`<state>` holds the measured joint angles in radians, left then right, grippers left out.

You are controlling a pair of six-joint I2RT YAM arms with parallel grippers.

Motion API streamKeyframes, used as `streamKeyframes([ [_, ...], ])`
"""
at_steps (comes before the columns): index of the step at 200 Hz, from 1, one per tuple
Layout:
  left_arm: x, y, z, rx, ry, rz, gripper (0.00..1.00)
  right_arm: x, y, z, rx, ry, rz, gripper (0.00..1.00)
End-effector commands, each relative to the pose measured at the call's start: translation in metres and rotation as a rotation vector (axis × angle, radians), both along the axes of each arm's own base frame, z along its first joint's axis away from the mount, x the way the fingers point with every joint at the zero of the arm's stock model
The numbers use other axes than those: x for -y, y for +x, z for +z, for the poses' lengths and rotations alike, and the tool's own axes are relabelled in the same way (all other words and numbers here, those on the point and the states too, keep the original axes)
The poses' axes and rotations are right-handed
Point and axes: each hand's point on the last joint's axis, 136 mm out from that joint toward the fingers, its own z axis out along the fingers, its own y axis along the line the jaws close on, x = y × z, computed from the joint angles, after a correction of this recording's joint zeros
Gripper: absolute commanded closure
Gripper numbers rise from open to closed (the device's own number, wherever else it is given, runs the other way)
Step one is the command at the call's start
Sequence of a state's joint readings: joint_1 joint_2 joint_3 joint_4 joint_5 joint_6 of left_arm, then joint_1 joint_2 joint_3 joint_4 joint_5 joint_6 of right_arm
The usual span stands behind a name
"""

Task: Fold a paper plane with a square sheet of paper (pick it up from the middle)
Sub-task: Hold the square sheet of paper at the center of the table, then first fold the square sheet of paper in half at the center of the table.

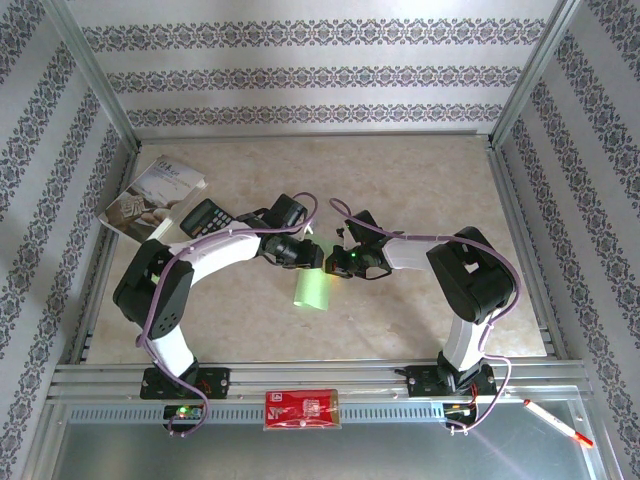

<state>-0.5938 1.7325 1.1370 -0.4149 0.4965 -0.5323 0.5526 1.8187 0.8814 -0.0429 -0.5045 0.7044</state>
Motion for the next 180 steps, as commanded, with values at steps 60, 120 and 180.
streamKeyframes([
  [60,-0.014,0.008,-0.037,-0.054,0.065,0.027,0.7,0.045,-0.04,-0.064,-0.152,-0.25,-0.019,1.0],
  [120,-0.033,0.001,-0.066,-0.098,0.116,0.049,0.71,0.048,-0.042,-0.069,-0.16,-0.264,-0.016,1.0],
  [180,-0.041,0.003,-0.066,-0.099,0.144,0.048,0.71,0.05,-0.042,-0.07,-0.162,-0.269,-0.015,1.0],
])
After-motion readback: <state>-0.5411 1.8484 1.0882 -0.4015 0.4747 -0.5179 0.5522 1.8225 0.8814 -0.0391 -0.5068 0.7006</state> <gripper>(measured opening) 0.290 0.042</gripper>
